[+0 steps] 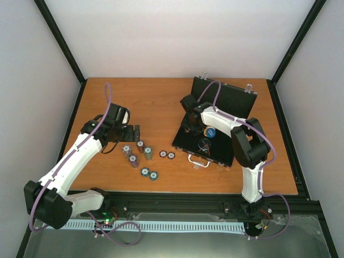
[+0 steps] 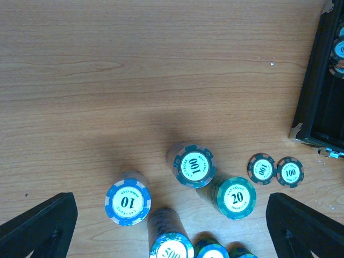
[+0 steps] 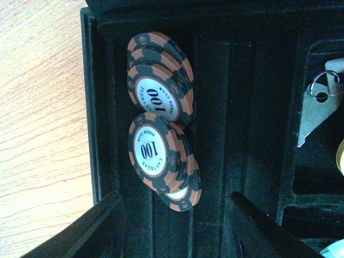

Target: Pack up texas hold em set

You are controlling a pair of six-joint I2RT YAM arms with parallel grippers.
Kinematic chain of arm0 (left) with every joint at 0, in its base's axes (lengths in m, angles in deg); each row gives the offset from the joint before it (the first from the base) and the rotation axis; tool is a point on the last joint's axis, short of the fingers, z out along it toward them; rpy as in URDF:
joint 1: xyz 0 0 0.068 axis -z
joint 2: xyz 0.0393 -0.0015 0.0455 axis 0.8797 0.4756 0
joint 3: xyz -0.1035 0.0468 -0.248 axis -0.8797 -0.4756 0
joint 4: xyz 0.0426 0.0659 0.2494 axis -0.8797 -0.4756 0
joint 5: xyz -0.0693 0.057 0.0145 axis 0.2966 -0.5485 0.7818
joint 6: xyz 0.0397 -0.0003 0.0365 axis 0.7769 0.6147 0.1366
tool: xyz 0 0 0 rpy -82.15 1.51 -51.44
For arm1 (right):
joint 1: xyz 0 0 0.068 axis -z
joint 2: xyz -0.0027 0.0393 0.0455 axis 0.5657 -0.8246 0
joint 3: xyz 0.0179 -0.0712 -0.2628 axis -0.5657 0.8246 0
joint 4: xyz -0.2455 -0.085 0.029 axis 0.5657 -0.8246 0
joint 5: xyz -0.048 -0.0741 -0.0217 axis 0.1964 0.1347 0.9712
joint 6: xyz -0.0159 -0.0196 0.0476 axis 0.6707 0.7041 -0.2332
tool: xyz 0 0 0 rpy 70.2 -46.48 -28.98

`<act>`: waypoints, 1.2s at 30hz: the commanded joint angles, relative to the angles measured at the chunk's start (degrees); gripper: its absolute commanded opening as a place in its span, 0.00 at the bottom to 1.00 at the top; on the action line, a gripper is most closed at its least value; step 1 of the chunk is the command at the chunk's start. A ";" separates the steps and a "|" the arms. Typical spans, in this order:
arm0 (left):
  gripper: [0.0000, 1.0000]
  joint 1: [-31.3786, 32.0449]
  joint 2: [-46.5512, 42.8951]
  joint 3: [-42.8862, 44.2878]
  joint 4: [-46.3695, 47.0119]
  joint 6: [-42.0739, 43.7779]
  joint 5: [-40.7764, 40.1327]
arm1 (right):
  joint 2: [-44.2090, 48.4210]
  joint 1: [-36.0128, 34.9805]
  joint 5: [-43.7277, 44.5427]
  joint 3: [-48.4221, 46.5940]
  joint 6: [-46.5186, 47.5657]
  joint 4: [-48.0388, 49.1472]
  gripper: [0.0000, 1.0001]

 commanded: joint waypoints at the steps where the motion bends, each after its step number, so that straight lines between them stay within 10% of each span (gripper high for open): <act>1: 0.99 0.22 -0.29 0.49 0.28 1.57 0.04 | -0.21 -0.10 1.41 -0.01 -1.57 0.97 0.52; 36: 0.99 0.22 -0.47 -0.38 0.92 2.79 0.48 | 0.01 -0.10 1.00 1.84 -2.74 2.72 0.47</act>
